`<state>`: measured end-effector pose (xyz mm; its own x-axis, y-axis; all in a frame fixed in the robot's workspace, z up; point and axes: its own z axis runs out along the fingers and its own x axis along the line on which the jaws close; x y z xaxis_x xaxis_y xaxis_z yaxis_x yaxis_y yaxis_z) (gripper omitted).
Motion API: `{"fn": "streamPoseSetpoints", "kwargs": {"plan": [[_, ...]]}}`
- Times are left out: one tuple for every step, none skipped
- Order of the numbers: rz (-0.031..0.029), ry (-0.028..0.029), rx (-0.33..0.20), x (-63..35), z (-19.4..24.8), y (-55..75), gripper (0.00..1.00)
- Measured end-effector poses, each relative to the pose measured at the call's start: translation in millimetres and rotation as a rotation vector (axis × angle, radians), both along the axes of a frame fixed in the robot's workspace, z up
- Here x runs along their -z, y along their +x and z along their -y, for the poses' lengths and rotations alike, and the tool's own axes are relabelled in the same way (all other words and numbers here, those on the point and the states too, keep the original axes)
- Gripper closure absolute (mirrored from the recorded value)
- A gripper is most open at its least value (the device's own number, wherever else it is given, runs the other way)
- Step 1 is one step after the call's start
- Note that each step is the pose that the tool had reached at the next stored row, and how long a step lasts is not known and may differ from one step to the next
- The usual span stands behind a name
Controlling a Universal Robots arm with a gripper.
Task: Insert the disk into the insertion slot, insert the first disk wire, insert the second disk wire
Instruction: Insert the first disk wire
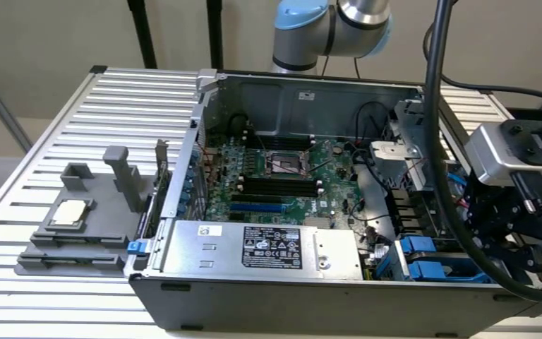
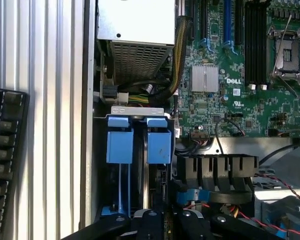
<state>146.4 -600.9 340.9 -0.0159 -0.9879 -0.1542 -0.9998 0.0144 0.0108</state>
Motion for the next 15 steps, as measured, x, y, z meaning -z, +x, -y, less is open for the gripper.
{"fn": "streamPoseSetpoints", "kwargs": {"plan": [[0.0000,-0.0006,0.001,0.0,0.0,-0.1,0.83],[0.0001,-0.0014,0.001,0.0,0.0,-0.4,0.83],[0.0001,-0.0023,0.001,0.1,0.0,-0.6,0.83],[0.0003,-0.0031,0.001,0.2,0.0,-0.8,0.83],[0.0004,-0.0038,0.001,0.3,-0.1,-0.9,0.83],[0.0006,-0.0046,0.001,0.3,-0.2,-0.9,0.83],[0.0008,-0.0050,0.001,0.4,-0.3,-0.9,0.83],[0.0011,-0.0055,0.001,0.4,-0.5,-0.9,0.83],[0.0013,-0.0059,0.001,0.4,-0.8,-1.0,0.83],[0.0014,-0.0063,0.001,0.4,-1.2,-1.0,0.83],[0.0017,-0.0065,0.001,0.5,-1.8,-1.0,0.83],[0.0019,-0.0069,0.001,0.5,-2.4,-0.9,0.83],[0.0021,-0.0073,0.001,0.5,-3.0,-0.9,0.83],[0.0023,-0.0074,0.001,0.7,-3.5,-0.9,0.83],[0.0024,-0.0075,0.001,0.8,-3.5,-0.9,0.83]]}}
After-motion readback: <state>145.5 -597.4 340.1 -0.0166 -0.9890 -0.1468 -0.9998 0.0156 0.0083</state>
